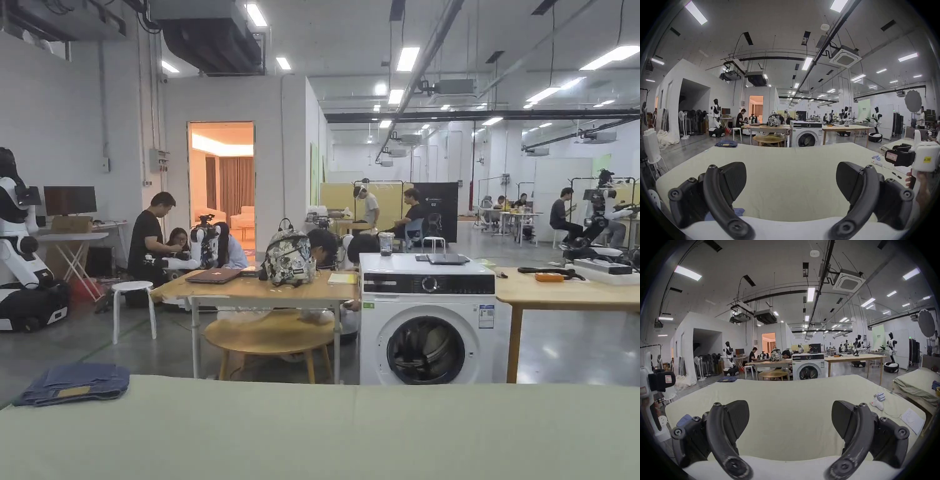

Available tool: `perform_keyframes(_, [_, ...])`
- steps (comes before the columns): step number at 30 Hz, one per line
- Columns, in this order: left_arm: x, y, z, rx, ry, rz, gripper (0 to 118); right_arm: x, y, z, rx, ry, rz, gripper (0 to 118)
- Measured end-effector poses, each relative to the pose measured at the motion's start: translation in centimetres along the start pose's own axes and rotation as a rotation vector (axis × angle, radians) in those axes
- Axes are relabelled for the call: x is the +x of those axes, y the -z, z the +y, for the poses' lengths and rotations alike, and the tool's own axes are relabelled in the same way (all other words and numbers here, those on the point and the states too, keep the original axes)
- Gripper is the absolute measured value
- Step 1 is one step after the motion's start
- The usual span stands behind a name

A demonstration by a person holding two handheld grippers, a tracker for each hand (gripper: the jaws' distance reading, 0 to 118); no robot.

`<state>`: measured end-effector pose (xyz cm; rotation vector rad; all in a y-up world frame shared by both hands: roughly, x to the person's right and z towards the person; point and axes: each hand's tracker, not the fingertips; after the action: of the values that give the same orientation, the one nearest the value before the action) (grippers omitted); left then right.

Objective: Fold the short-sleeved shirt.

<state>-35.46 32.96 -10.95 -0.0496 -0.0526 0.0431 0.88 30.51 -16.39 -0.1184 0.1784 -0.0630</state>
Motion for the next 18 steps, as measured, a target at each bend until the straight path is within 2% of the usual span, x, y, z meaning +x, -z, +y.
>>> perform_keyframes(2, [0.14,0.02,0.03,-0.005,-0.003,0.004,111,0.02,0.02,0.13,-0.012,0.011,-0.008,104])
perform_keyframes(8, [0.23,0.01,0.07,-0.002,-0.006,0.004,111,-0.53,0.00,0.06,-0.008,-0.023,-0.014,104])
perform_keyframes(18, [0.20,0.03,0.31,-0.007,-0.003,0.019,111,-0.41,0.08,0.38,-0.016,0.010,0.007,104])
